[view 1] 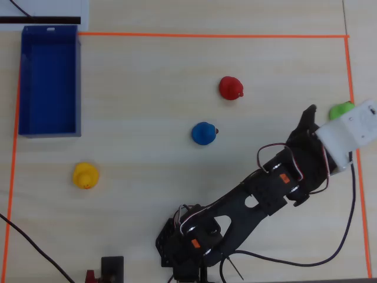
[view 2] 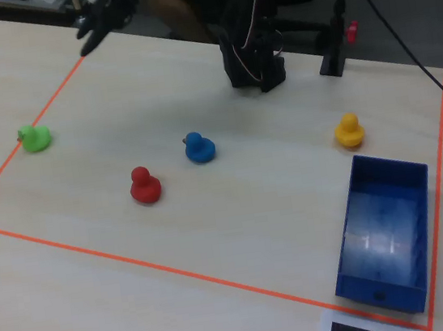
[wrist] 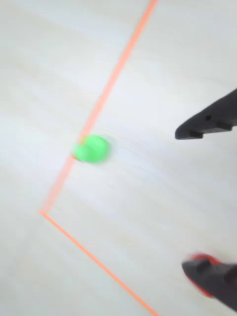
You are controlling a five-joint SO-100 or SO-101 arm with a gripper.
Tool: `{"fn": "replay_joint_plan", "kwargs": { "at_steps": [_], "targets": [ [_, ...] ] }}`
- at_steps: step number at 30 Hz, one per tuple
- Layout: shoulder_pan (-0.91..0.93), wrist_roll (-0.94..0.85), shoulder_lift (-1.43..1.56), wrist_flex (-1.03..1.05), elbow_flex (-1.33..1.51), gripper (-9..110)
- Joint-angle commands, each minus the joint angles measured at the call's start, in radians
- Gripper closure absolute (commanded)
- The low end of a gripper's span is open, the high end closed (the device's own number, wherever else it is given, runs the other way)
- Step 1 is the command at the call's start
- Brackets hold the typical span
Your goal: Grasp green duck and put it into box.
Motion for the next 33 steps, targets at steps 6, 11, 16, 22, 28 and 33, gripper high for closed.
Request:
{"fn": "replay_joint_plan", "kwargs": {
  "at_steps": [6, 11, 16, 22, 28, 33],
  "targets": [
    [0.083, 0.002, -0.31, -0.218, -0.216, 61],
    [0.089, -0.006, -0.44, -0.359, -0.262, 61],
    [0.074, -0.032, -0.571, -0.46, -0.337, 61],
    [0.043, -0.061, -0.718, -0.574, -0.465, 60],
    [0.043, -0.126, -0.825, -0.646, -0.518, 60],
    [0.046, -0.189, -0.94, -0.684, -0.531, 60]
  ]
}}
